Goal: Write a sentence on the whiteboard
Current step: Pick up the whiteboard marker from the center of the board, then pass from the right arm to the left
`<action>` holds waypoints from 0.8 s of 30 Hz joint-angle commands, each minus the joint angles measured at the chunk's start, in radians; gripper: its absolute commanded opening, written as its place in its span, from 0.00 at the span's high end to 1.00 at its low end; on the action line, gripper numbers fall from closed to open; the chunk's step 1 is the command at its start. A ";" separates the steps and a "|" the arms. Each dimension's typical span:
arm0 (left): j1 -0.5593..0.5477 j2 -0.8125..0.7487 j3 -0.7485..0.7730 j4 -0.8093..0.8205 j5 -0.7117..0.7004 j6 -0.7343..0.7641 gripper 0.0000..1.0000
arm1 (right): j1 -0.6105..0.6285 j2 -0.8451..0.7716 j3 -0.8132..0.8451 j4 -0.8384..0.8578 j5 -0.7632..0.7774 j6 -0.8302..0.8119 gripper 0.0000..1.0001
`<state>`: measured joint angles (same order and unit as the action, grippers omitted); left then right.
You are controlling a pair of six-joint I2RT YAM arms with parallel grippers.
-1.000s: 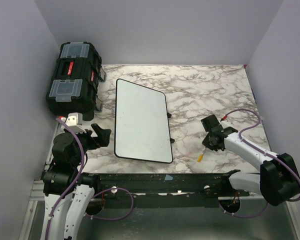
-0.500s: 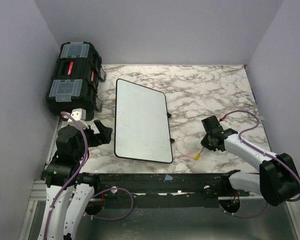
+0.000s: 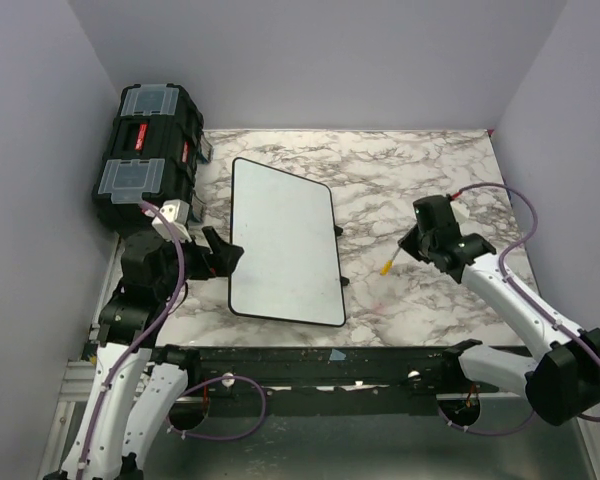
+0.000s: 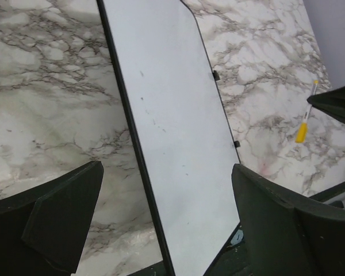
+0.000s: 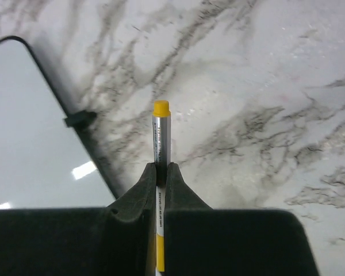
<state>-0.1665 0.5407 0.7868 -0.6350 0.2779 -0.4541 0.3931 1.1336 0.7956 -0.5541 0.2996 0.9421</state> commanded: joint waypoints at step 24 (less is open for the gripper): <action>-0.471 0.500 0.164 0.807 0.074 -0.258 0.14 | 0.004 -0.144 0.223 0.194 -0.195 0.308 0.99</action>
<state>-0.5968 0.9783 0.8906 0.0036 0.3275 -0.6773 0.3931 1.0145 1.0145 -0.4458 0.1486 1.2079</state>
